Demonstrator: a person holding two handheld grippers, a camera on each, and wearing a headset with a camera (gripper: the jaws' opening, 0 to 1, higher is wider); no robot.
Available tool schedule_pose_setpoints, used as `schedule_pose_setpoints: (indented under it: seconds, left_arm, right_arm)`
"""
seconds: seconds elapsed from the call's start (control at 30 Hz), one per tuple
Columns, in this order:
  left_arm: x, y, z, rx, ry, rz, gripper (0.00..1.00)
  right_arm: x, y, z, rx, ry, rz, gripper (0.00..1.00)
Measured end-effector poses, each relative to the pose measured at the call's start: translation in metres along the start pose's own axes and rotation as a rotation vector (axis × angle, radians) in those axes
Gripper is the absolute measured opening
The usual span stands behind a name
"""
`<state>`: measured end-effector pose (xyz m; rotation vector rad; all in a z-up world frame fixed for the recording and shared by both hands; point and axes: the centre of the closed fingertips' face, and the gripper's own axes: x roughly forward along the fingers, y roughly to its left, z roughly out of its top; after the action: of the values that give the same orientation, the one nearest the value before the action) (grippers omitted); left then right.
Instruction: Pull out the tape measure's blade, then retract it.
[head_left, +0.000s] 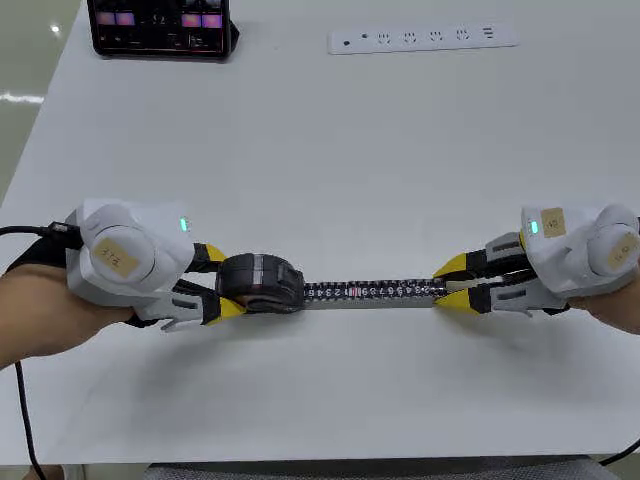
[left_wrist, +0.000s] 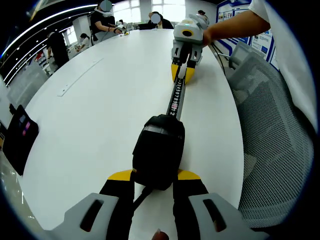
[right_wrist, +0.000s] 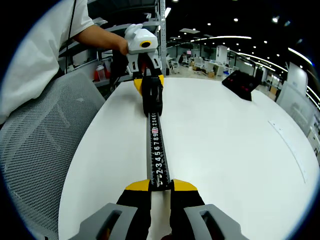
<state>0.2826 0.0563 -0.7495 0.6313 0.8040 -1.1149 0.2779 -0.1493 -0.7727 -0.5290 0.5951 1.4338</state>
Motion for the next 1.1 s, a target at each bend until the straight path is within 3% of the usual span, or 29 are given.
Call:
schedule_pose_setpoints:
  seconds: [1.1]
  left_arm:
    - [0.000, 0.000, 0.000, 0.000, 0.001, 0.005, 0.24]
  right_arm:
    - [-0.021, -0.003, -0.023, -0.010, 0.062, -0.012, 0.10]
